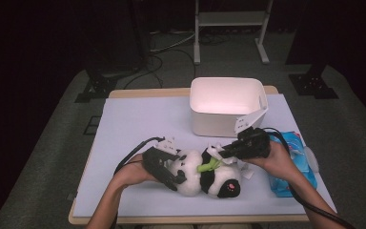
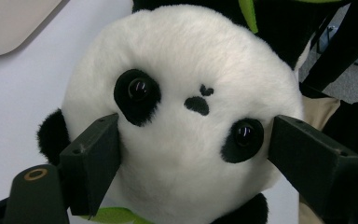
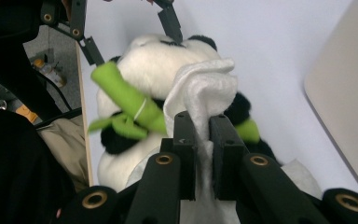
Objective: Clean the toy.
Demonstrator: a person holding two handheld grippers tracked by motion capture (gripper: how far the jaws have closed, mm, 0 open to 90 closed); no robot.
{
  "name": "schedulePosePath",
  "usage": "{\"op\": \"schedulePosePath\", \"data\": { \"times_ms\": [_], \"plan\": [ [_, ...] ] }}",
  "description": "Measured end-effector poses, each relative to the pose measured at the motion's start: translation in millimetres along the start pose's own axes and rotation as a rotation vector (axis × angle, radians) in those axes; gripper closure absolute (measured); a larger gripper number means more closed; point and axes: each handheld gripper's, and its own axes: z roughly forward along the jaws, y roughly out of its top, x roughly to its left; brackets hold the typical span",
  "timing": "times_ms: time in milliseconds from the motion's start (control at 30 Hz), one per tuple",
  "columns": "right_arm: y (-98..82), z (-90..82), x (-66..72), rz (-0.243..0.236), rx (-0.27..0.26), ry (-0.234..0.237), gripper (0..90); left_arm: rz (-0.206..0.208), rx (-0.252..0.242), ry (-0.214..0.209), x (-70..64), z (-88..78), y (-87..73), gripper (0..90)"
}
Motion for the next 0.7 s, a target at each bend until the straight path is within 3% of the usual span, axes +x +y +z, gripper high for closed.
{"op": "schedulePosePath", "data": {
  "times_ms": [233, 500, 700],
  "plan": [
    [5.8, 14.1, -5.3, 0.002, 0.033, 0.003, 81.6, 0.007, 0.003, 0.006, -1.0, 0.0, 0.3, 17.4],
    [-16.1, 10.4, -9.4, 0.046, 0.047, -0.008, 81.8, 0.007, -0.004, -0.001, -3.8, 2.7, 6.4, 17.4],
    [-30.8, 1.4, -12.5, 0.070, 0.041, -0.016, 81.9, 0.031, 0.011, -0.004, -7.7, 8.4, 15.4, 17.4]
  ]
}}
